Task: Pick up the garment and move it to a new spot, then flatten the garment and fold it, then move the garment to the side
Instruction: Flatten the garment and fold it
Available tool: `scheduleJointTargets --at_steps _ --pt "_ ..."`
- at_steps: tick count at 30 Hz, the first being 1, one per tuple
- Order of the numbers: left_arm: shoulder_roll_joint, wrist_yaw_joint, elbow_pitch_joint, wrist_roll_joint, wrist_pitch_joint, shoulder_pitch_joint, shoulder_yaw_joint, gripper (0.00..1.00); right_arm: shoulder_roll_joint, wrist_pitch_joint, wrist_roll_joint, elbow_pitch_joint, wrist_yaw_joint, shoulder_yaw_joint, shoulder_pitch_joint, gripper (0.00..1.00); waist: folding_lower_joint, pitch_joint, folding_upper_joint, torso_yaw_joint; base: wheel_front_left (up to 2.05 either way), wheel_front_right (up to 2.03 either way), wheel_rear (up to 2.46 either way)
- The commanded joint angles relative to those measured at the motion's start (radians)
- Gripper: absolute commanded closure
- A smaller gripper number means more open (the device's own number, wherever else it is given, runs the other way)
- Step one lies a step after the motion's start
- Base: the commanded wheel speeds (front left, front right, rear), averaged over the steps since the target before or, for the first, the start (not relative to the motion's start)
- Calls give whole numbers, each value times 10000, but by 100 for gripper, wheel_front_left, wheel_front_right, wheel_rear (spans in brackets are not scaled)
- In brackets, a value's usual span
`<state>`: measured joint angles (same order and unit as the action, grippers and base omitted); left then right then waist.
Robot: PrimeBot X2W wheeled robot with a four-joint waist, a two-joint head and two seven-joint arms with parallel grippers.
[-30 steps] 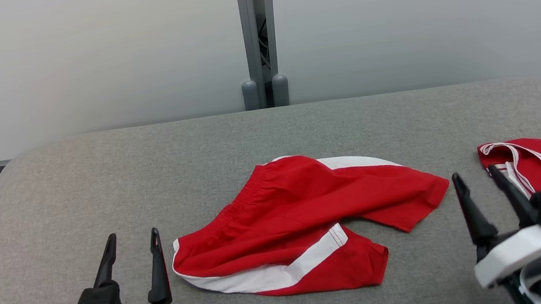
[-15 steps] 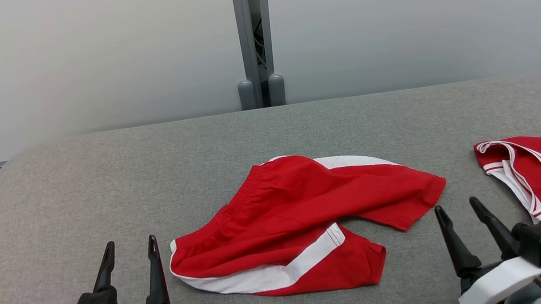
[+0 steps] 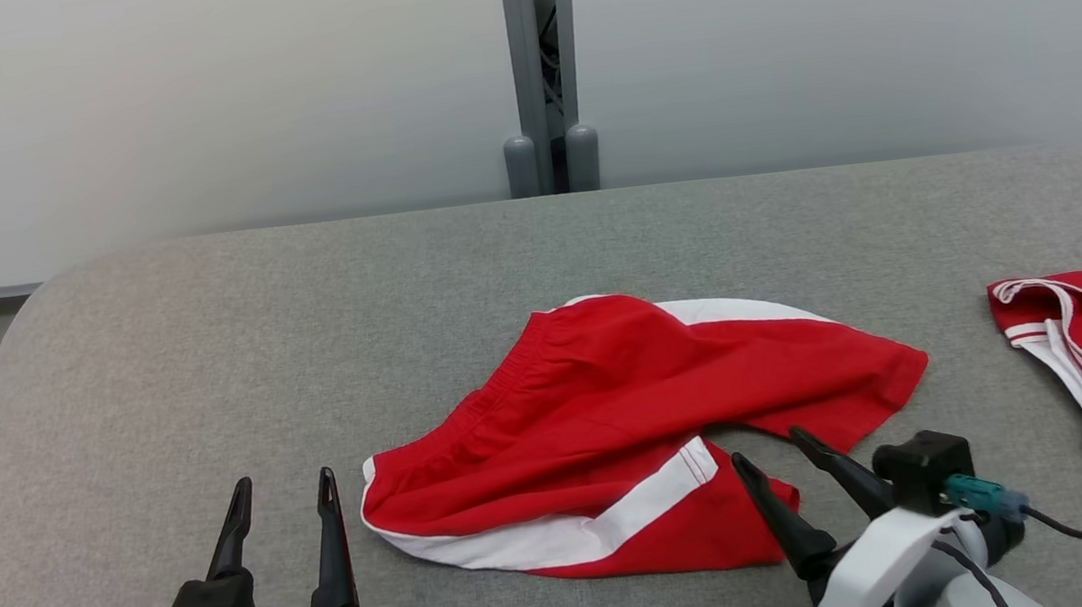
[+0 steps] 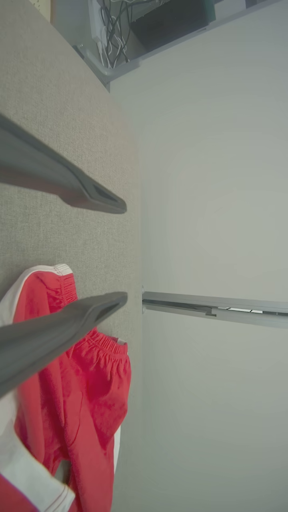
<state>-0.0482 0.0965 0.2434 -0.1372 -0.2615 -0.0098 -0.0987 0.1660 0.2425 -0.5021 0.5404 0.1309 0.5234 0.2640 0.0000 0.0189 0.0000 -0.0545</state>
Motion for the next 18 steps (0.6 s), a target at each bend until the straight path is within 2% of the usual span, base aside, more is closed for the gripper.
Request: scheduleJointTargets --at_steps 1,8,18 --pt "-50 -46 13 -70 -31 -136 6 0 126 -61 -159 136 -4 201 207 0 0 -67 0 -85 0 0 0" --pt "-46 -130 64 -34 -30 -243 -171 0 248 -222 -916 881 -4 1715 1131 0 0 -261 0 -419 0 0 0" --pt "-50 -21 30 -148 -30 -356 -279 0 329 -26 -1695 1939 -4 2654 1802 0 0 -449 0 -858 0 0 0"
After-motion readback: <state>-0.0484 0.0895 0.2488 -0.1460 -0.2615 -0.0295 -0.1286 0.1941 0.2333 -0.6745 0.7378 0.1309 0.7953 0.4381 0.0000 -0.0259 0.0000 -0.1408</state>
